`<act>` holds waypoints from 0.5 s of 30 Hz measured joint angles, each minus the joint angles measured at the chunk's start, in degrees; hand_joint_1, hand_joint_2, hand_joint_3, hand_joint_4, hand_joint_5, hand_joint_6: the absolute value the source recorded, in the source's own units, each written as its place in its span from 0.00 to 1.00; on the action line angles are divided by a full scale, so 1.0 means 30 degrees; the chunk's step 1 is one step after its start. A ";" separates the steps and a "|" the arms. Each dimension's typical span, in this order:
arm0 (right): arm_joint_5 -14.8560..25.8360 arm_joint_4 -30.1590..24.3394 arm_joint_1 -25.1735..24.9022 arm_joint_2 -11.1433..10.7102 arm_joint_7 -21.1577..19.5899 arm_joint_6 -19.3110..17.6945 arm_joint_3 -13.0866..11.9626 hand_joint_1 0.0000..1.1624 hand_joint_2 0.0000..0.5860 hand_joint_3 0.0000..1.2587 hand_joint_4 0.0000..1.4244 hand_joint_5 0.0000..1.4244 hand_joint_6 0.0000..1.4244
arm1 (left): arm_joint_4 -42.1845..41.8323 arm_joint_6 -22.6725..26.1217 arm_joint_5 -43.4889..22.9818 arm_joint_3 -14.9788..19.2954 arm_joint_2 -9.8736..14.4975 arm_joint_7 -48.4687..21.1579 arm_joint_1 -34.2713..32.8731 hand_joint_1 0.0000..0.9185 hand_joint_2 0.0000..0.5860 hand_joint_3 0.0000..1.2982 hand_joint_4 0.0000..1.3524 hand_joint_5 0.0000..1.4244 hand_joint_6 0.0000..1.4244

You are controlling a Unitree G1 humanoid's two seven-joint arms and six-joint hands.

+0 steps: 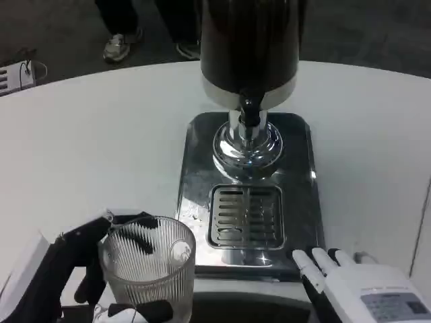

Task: Grasp the cup under the faucet to collect the drink, then remove the cup.

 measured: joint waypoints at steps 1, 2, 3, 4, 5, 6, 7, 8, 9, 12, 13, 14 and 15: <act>0.0003 0.0000 -0.0002 -0.0001 0.0000 -0.0001 0.0000 0.53 0.76 0.03 0.00 0.00 0.00 | 0.0000 0.0000 0.0001 0.0000 0.0000 0.0000 0.0000 0.65 0.00 0.77 0.84 0.93 1.00; 0.0015 0.0000 -0.0005 -0.0001 0.0000 -0.0001 -0.0008 0.53 0.76 0.03 0.00 0.00 0.00 | 0.0000 0.0000 0.0002 0.0000 0.0000 0.0000 0.0000 0.65 0.00 0.77 0.84 0.93 1.00; 0.0033 0.0001 -0.0010 -0.0001 0.0000 -0.0001 -0.0017 0.53 0.76 0.03 0.00 0.00 0.00 | 0.0000 0.0000 0.0006 -0.0001 -0.0002 0.0000 -0.0002 0.65 0.00 0.77 0.84 0.93 1.00; 0.0062 0.0004 -0.0013 -0.0001 0.0000 -0.0001 -0.0026 0.53 0.76 0.03 0.00 0.00 0.00 | 0.0000 0.0001 0.0011 -0.0004 -0.0005 0.0000 -0.0005 0.65 0.00 0.77 0.84 0.93 1.00; 0.0088 0.0005 -0.0016 0.0000 0.0000 -0.0001 -0.0031 0.53 0.76 0.03 0.00 0.00 0.00 | 0.0000 0.0001 0.0011 -0.0007 -0.0010 0.0000 -0.0007 0.65 0.00 0.77 0.84 0.93 1.00; 0.0153 0.0005 -0.0025 0.0001 0.0000 -0.0001 -0.0046 0.53 0.76 0.03 0.00 0.00 0.00 | 0.0000 0.0002 0.0020 -0.0016 -0.0016 0.0001 -0.0017 0.65 0.00 0.77 0.84 0.93 1.00; 0.0219 0.0004 -0.0038 0.0001 0.0000 -0.0001 -0.0053 0.53 0.76 0.03 0.00 0.00 0.00 | 0.0000 0.0003 0.0028 -0.0029 -0.0028 0.0001 -0.0033 0.65 0.00 0.77 0.84 0.93 1.00; 0.0319 0.0004 -0.0078 0.0005 0.0000 -0.0001 -0.0068 0.53 0.76 0.03 0.00 0.00 0.00 | 0.0000 0.0005 0.0046 -0.0057 -0.0081 0.0001 -0.0087 0.65 0.00 0.77 0.84 0.93 1.00; 0.0394 0.0004 -0.0104 0.0010 0.0000 -0.0001 -0.0081 0.53 0.76 0.03 0.00 0.00 0.00 | 0.0000 0.0005 0.0056 -0.0075 -0.0152 0.0001 -0.0141 0.65 0.00 0.77 0.84 0.93 1.00; 0.0721 0.0005 -0.0216 0.0045 -0.0001 0.0002 -0.0149 0.53 0.76 0.03 0.00 0.00 0.00 | 0.0000 0.0034 0.0132 -0.0126 -0.0213 0.0001 -0.0327 0.65 0.00 0.77 0.84 0.93 1.00; 0.0779 0.0005 -0.0236 0.0053 -0.0012 0.0002 -0.0165 0.53 0.76 0.03 0.00 0.00 0.00 | 0.0001 0.0047 0.0145 -0.0136 -0.0240 0.0001 -0.0448 0.65 0.00 0.77 0.84 0.93 1.00; 0.0811 0.0006 -0.0243 0.0065 -0.0024 0.0002 -0.0185 0.53 0.76 0.03 0.00 0.00 0.00 | 0.0003 0.0058 0.0156 -0.0142 -0.0265 0.0002 -0.0534 0.65 0.00 0.77 0.84 0.93 1.00; 0.0923 0.0006 -0.0263 0.0098 -0.0091 0.0004 -0.0233 0.53 0.76 0.03 0.00 0.00 0.00 | 0.0008 0.0085 0.0185 -0.0166 -0.0292 0.0003 -0.0664 0.65 0.00 0.77 0.84 0.93 1.00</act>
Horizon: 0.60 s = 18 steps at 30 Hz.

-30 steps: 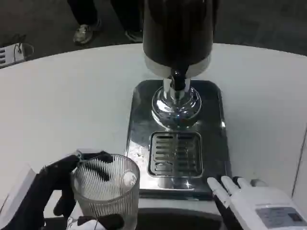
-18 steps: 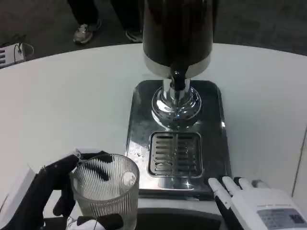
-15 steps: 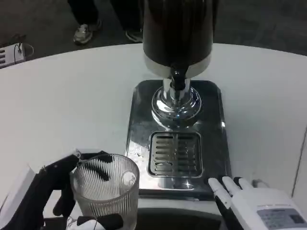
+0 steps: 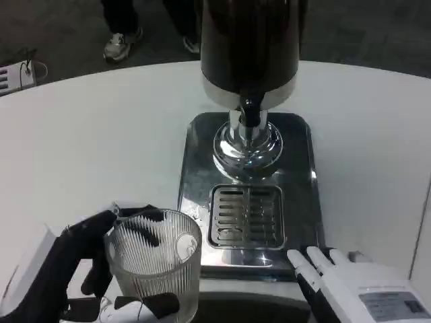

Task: Grasp the cup under the faucet to collect the drink, then remove the cup.

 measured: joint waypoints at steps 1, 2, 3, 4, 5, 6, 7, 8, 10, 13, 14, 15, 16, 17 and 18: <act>0.0130 0.0000 -0.0030 0.0021 -0.0090 0.0004 -0.0033 0.53 0.76 0.03 0.00 0.00 0.00 | 0.0044 0.0040 0.0061 -0.0045 -0.0021 0.0001 -0.0130 0.65 0.00 0.77 0.84 0.93 1.00; 0.0244 0.0000 -0.0100 0.0029 -0.0136 0.0007 -0.0053 0.53 0.76 0.03 0.00 0.00 0.00 | 0.0167 0.0139 0.0156 -0.0120 -0.0073 0.0003 -0.0315 0.65 0.00 0.77 0.84 0.93 1.00; 0.0347 0.0002 -0.0171 0.0036 -0.0164 0.0012 -0.0084 0.53 0.76 0.03 0.00 0.00 0.00 | 0.0303 0.0213 0.0236 -0.0210 -0.0130 0.0004 -0.0482 0.65 0.00 0.77 0.84 0.93 1.00; 0.0458 0.0008 -0.0256 0.0045 -0.0167 0.0027 -0.0117 0.53 0.76 0.03 0.00 0.00 0.00 | 0.0423 0.0258 0.0348 -0.0295 -0.0168 0.0008 -0.0627 0.65 0.00 0.77 0.84 0.93 1.00; 0.0585 0.0022 -0.0462 0.0062 -0.0174 0.0052 -0.0158 0.53 0.76 0.03 0.00 0.00 0.00 | 0.0656 0.0301 0.0607 -0.0413 -0.0230 0.0022 -0.0896 0.65 0.00 0.77 0.84 0.93 1.00; 0.0627 0.0024 -0.0609 0.0074 -0.0189 0.0054 -0.0186 0.53 0.76 0.03 0.00 0.00 0.00 | 0.0825 0.0342 0.0786 -0.0481 -0.0279 0.0029 -0.1077 0.65 0.00 0.77 0.84 0.93 1.00; 0.0684 0.0030 -0.0853 0.0095 -0.0199 0.0077 -0.0253 0.52 0.76 0.03 0.00 0.00 0.00 | 0.1136 0.0399 0.0972 -0.0583 -0.0338 0.0048 -0.1395 0.65 0.00 0.77 0.84 0.93 1.00; 0.0759 0.0031 -0.1053 0.0114 -0.0254 0.0097 -0.0336 0.52 0.76 0.04 0.00 0.00 0.00 | 0.1458 0.0478 0.1215 -0.0628 -0.0358 0.0113 -0.1739 0.65 0.00 0.77 0.84 0.93 1.00; 0.0966 0.0033 -0.1241 0.0143 -0.0277 0.0177 -0.0502 0.52 0.76 0.04 0.00 0.00 0.00 | 0.2007 0.0520 0.1600 -0.0660 -0.0364 0.0320 -0.2308 0.65 0.00 0.77 0.84 0.93 1.00; 0.1210 0.0037 -0.1420 0.0171 -0.0279 0.0300 -0.0789 0.52 0.76 0.04 0.00 0.00 0.00 | 0.3220 0.0584 0.2376 -0.0714 -0.0382 0.0963 -0.3441 0.65 0.00 0.77 0.84 0.93 1.00; 0.1336 0.0035 -0.1530 0.0180 -0.0279 0.0311 -0.0880 0.52 0.75 0.04 0.00 0.00 0.00 | 0.3744 0.0631 0.2624 -0.0749 -0.0383 0.1195 -0.3919 0.65 0.00 0.77 0.84 0.93 1.00; 0.1414 0.0023 -0.1584 0.0184 -0.0279 0.0312 -0.0958 0.51 0.75 0.04 0.00 0.00 0.00 | 0.4099 0.0642 0.2934 -0.0780 -0.0382 0.1406 -0.4250 0.65 0.00 0.77 0.84 0.93 1.00; 0.1539 0.0016 -0.1632 0.0190 -0.0278 0.0314 -0.1146 0.51 0.75 0.04 0.00 0.00 0.00 | 0.4634 0.0642 0.3261 -0.0905 -0.0379 0.1654 -0.4785 0.65 0.00 0.77 0.84 0.93 1.00; 0.1700 0.0007 -0.1680 0.0198 -0.0278 0.0318 -0.1308 0.51 0.75 0.04 0.00 0.00 0.00 | 0.5259 0.0671 0.3703 -0.1000 -0.0380 0.2025 -0.5408 0.65 0.00 0.77 0.84 0.93 1.00; 0.1807 -0.0006 -0.1687 0.0200 -0.0277 0.0318 -0.1380 0.51 0.75 0.04 0.00 0.00 0.00 | 0.5614 0.0685 0.3880 -0.1045 -0.0363 0.2258 -0.5723 0.65 0.00 0.77 0.84 0.93 1.00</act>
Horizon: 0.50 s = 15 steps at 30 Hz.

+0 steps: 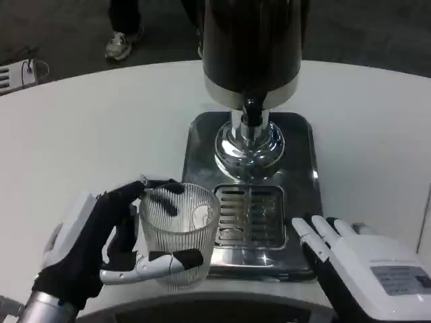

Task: Grasp the cup under the faucet to collect the drink, then remove the cup.

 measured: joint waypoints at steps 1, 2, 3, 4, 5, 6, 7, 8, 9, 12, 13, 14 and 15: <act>0.0095 -0.0002 0.0004 0.0003 0.0000 0.0001 -0.0093 0.51 0.75 0.04 0.00 0.00 0.00 | 0.0389 -0.0006 0.0169 -0.0111 0.0003 0.0247 -0.0362 0.65 0.00 0.77 0.84 0.93 1.00; 0.0198 -0.0008 0.0002 0.0008 0.0000 0.0002 -0.0195 0.51 0.75 0.04 0.00 0.00 0.00 | 0.0870 -0.0004 0.0511 -0.0222 0.0010 0.0541 -0.0818 0.65 0.00 0.77 0.84 0.93 1.00; 0.0284 -0.0014 0.0007 0.0010 0.0002 0.0001 -0.0271 0.51 0.75 0.04 0.00 0.00 0.00 | 0.1368 -0.0023 0.0757 -0.0334 0.0039 0.0751 -0.1263 0.65 0.00 0.77 0.84 0.93 1.00; 0.0332 -0.0024 0.0016 0.0011 0.0002 0.0001 -0.0315 0.51 0.75 0.04 0.00 0.00 0.00 | 0.1721 -0.0063 0.0908 -0.0396 0.0057 0.0939 -0.1536 0.65 0.00 0.77 0.84 0.93 1.00; 0.0396 -0.0027 0.0019 0.0016 0.0005 0.0001 -0.0432 0.51 0.75 0.04 0.00 0.00 0.00 | 0.2387 -0.0070 0.1298 -0.0553 0.0103 0.1333 -0.2091 0.65 0.00 0.77 0.84 0.93 1.00; 0.0436 -0.0031 0.0027 0.0019 0.0008 0.0001 -0.0496 0.50 0.75 0.04 0.00 0.00 0.00 | 0.2796 -0.0086 0.1460 -0.0681 0.0146 0.1547 -0.2405 0.65 0.00 0.77 0.84 0.93 1.00; 0.0461 -0.0034 0.0032 0.0022 0.0015 0.0002 -0.0566 0.50 0.74 0.04 0.00 0.00 0.00 | 0.3286 -0.0128 0.1636 -0.0876 0.0174 0.1812 -0.2778 0.65 0.00 0.77 0.84 0.93 1.00; 0.0510 -0.0036 0.0027 0.0026 0.0027 0.0002 -0.0623 0.50 0.74 0.04 0.00 0.00 0.00 | 0.3954 -0.0140 0.2132 -0.1151 0.0243 0.2205 -0.3314 0.65 0.00 0.77 0.84 0.93 1.00; 0.0612 -0.0042 0.0027 0.0027 0.0039 0.0001 -0.0656 0.50 0.75 0.04 0.00 0.00 0.00 | 0.4517 -0.0189 0.2338 -0.1416 0.0343 0.2447 -0.3704 0.65 0.00 0.77 0.84 0.93 1.00; 0.0717 -0.0100 0.0015 0.0033 0.0156 0.0002 -0.0829 0.50 0.75 0.04 0.00 0.00 0.00 | 0.5817 -0.0320 0.3061 -0.2096 0.0474 0.3285 -0.4677 0.65 0.00 0.77 0.84 0.93 1.00; 0.0797 -0.0124 0.0011 0.0036 0.0215 0.0002 -0.0884 0.49 0.75 0.04 0.00 0.00 0.00 | 0.6239 -0.0340 0.3193 -0.2301 0.0480 0.3604 -0.5059 0.65 0.00 0.77 0.84 0.93 1.00; 0.0901 -0.0143 0.0009 0.0039 0.0280 0.0002 -0.0976 0.49 0.75 0.04 0.00 0.00 0.00 | 0.6611 -0.0368 0.3395 -0.2477 0.0486 0.3921 -0.5387 0.65 0.00 0.77 0.84 0.93 1.00; 0.0985 -0.0150 0.0011 0.0044 0.0332 0.0002 -0.1095 0.49 0.75 0.04 0.00 0.00 0.00 | 0.6956 -0.0387 0.3590 -0.2636 0.0491 0.4159 -0.5714 0.65 0.00 0.77 0.84 0.93 1.00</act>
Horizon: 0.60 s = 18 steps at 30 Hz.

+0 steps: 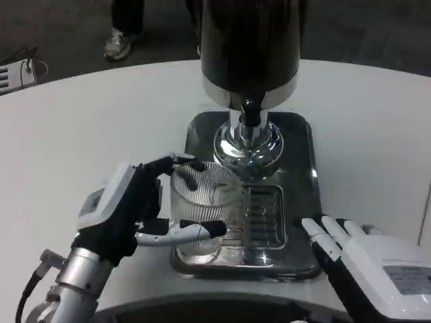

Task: Grasp the cup under the faucet to collect the drink, then remove the cup.

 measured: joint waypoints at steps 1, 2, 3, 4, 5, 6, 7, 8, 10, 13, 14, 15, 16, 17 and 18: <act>0.0063 -0.0011 0.0015 0.0006 0.0045 0.0000 -0.0147 0.49 0.76 0.04 0.00 0.00 0.00 | 0.0400 -0.0027 0.0099 -0.0207 -0.0001 0.0259 -0.0341 0.65 0.00 0.77 0.84 0.93 1.00; 0.0113 -0.0013 0.0045 0.0013 0.0055 0.0000 -0.0311 0.49 0.76 0.04 0.00 0.00 0.00 | 0.0848 -0.0028 0.0173 -0.0467 0.0000 0.0541 -0.0726 0.65 0.00 0.77 0.84 0.93 1.00; 0.0208 -0.0022 0.0097 0.0018 0.0056 0.0000 -0.0456 0.49 0.76 0.04 0.00 0.00 0.00 | 0.1225 -0.0032 0.0217 -0.0713 -0.0007 0.0820 -0.1036 0.65 0.00 0.77 0.84 0.93 1.00; 0.0285 -0.0028 0.0154 0.0019 0.0056 0.0000 -0.0513 0.49 0.76 0.04 0.00 0.00 0.00 | 0.1503 -0.0045 0.0324 -0.0865 -0.0016 0.1037 -0.1274 0.65 0.00 0.77 0.84 0.93 1.00; 0.0346 -0.0030 0.0201 0.0020 0.0056 -0.0002 -0.0544 0.48 0.76 0.04 0.00 0.00 0.00 | 0.1714 -0.0043 0.0401 -0.1004 -0.0028 0.1199 -0.1460 0.65 0.00 0.77 0.84 0.93 1.00; 0.0462 -0.0044 0.0344 0.0019 0.0052 -0.0028 -0.0624 0.48 0.76 0.04 0.00 0.00 0.00 | 0.2154 -0.0029 0.0617 -0.1315 -0.0076 0.1602 -0.1877 0.65 0.00 0.77 0.84 0.93 1.00; 0.0559 -0.0045 0.0479 0.0018 0.0050 -0.0073 -0.0697 0.48 0.76 0.04 0.00 0.00 0.00 | 0.2414 -0.0014 0.0741 -0.1488 -0.0120 0.1792 -0.2138 0.65 0.00 0.77 0.84 0.93 1.00; 0.0677 -0.0045 0.0574 0.0018 0.0046 -0.0109 -0.0783 0.48 0.76 0.04 0.00 0.00 0.00 | 0.2638 0.0006 0.0792 -0.1630 -0.0171 0.1986 -0.2332 0.65 0.00 0.77 0.84 0.93 1.00; 0.0776 -0.0046 0.0775 0.0017 0.0020 -0.0240 -0.0971 0.48 0.76 0.04 0.00 0.00 0.00 | 0.3029 0.0041 0.0830 -0.2012 -0.0324 0.2339 -0.2692 0.65 0.00 0.77 0.84 0.93 1.00; 0.0975 -0.0046 0.1016 0.0019 -0.0065 -0.0504 -0.1219 0.48 0.76 0.04 0.00 0.00 0.00 | 0.3433 0.0215 0.0852 -0.2391 -0.0621 0.2678 -0.3091 0.65 0.00 0.76 0.83 0.92 1.00; 0.1104 -0.0046 0.1119 0.0020 -0.0141 -0.0599 -0.1312 0.48 0.76 0.04 0.00 0.00 0.00 | 0.3496 0.0230 0.0867 -0.2557 -0.0661 0.2775 -0.3176 0.65 0.00 0.75 0.83 0.91 1.00; 0.1208 -0.0046 0.1242 0.0021 -0.0206 -0.0699 -0.1438 0.48 0.76 0.04 0.00 0.00 0.00 | 0.3575 0.0240 0.0941 -0.2775 -0.0705 0.2900 -0.3296 0.65 0.00 0.74 0.82 0.91 1.00; 0.1315 -0.0046 0.1316 0.0027 -0.0235 -0.0812 -0.1590 0.48 0.76 0.04 0.00 0.00 0.00 | 0.3622 0.0255 0.1061 -0.2957 -0.0728 0.2999 -0.3399 0.64 0.00 0.73 0.81 0.90 1.00; 0.1510 -0.0046 0.1415 0.0038 -0.0335 -0.0925 -0.1786 0.48 0.76 0.04 0.00 0.00 0.00 | 0.3631 0.0264 0.1355 -0.3197 -0.0738 0.3195 -0.3502 0.63 0.00 0.72 0.80 0.90 1.00; 0.1549 -0.0047 0.1466 0.0043 -0.0385 -0.1028 -0.1895 0.48 0.76 0.04 0.00 0.00 0.00 | 0.3620 0.0277 0.1587 -0.3389 -0.0738 0.3447 -0.3533 0.62 0.00 0.71 0.79 0.90 1.00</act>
